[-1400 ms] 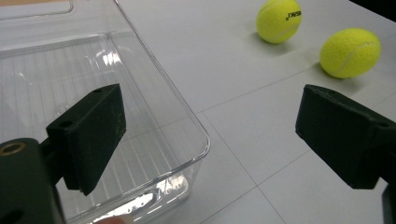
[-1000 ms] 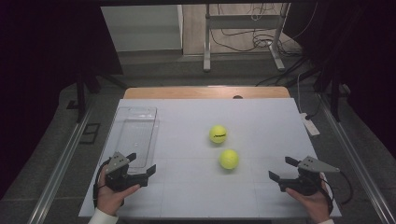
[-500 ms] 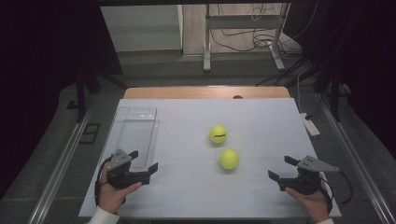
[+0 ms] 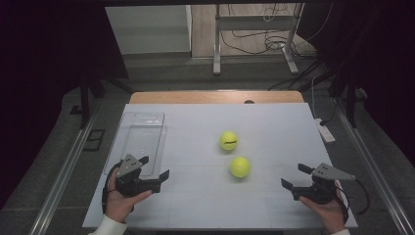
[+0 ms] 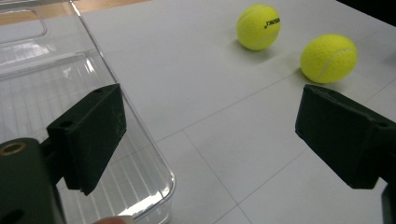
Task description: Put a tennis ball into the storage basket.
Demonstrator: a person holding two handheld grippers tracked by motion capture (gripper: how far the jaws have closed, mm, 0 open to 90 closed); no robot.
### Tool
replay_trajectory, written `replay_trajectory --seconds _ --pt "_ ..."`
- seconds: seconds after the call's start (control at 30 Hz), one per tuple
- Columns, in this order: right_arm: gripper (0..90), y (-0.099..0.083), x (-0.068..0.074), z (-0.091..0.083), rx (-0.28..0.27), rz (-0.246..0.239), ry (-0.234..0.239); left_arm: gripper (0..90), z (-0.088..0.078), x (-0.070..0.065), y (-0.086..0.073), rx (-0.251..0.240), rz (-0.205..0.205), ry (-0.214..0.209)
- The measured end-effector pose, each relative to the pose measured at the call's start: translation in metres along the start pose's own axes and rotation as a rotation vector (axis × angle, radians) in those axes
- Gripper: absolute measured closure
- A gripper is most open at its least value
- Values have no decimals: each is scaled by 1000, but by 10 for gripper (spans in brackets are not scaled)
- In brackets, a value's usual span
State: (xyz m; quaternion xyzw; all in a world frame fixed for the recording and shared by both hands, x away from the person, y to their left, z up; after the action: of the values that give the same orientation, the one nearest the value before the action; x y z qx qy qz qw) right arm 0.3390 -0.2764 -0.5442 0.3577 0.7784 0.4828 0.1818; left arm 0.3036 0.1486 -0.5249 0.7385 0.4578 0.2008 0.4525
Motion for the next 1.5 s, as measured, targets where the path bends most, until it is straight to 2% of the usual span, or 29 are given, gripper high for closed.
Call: replay_trajectory --seconds 0.67,1.5 --pt "108 0 0 1 3 -3 -1 99 13 -18 16 13 18 -57" --pt "108 -1 1 3 11 -6 1 99 26 -36 23 47 53 -103"
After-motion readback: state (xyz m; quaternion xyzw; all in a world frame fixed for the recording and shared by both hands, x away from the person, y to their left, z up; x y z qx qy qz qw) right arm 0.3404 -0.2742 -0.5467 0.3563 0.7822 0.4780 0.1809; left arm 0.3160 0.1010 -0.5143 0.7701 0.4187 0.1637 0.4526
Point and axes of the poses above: each handheld gripper's, and its own axes: z roughly forward along the jaws, y roughly out of its top, x roughly to its left, the point moved 10 cm from there along z, roughly forward along the jaws, and after that the axes turned 2 degrees about y, right-handed, at the moved point
